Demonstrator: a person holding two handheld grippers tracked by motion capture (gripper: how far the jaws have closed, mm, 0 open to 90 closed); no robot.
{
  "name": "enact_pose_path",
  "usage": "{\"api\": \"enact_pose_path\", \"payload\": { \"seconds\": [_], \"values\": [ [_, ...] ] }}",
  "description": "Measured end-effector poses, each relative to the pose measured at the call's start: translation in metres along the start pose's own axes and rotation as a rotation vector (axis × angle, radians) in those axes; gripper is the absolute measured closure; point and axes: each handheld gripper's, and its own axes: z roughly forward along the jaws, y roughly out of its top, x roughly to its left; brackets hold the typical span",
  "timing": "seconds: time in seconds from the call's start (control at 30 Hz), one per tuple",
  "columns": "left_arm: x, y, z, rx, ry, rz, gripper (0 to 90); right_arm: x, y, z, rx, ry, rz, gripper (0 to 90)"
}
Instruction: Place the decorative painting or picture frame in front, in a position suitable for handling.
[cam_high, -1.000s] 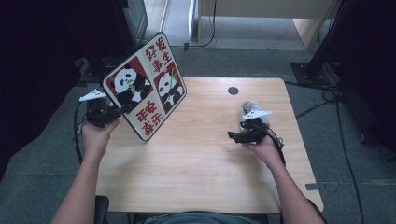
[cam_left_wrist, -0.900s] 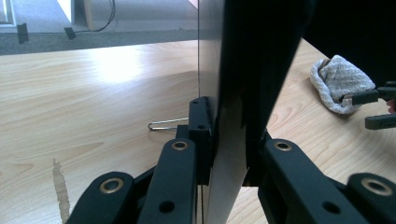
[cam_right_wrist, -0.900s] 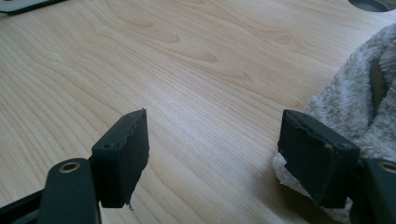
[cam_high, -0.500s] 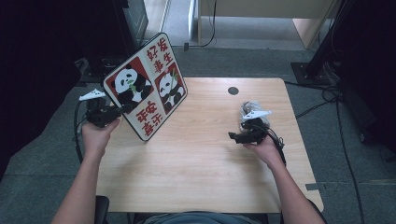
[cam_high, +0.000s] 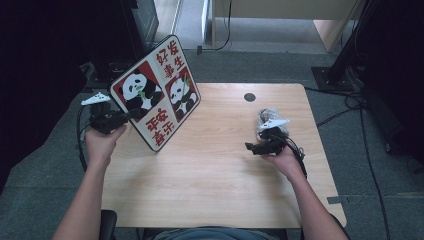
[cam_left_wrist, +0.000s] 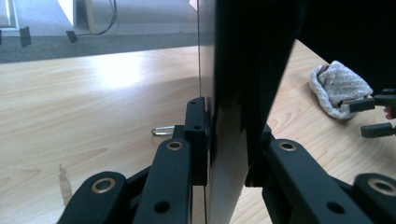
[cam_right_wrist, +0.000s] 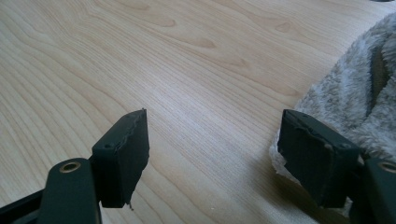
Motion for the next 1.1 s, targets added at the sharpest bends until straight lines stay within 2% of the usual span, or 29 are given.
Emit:
{"api": "enact_pose_path", "payload": {
  "seconds": [0.2, 0.23, 0.4, 0.5, 0.83, 1.1],
  "values": [
    [0.0, 0.008, -0.003, 0.017, -0.003, 0.004, 74.9, 0.0, 0.0, 0.0, 0.006, -0.001, -0.006, 25.1],
    [-0.001, 0.012, -0.003, 0.038, 0.007, 0.018, 74.7, 0.0, -0.001, 0.0, 0.007, -0.002, -0.006, 25.1],
    [-0.001, 0.02, -0.007, 0.041, 0.007, 0.013, 71.3, 0.0, -0.001, 0.0, 0.009, -0.002, -0.008, 25.1],
    [-0.001, 0.027, -0.008, 0.056, 0.011, 0.024, 70.2, 0.0, -0.001, 0.0, 0.009, -0.002, -0.008, 25.0],
    [0.003, 0.052, -0.015, 0.056, 0.015, 0.039, 64.2, 0.001, -0.001, 0.001, 0.023, 0.003, -0.012, 24.9],
    [0.01, 0.072, -0.015, 0.053, -0.008, 0.059, 61.8, 0.001, -0.002, 0.002, 0.03, 0.007, -0.014, 24.8]
  ]
}}
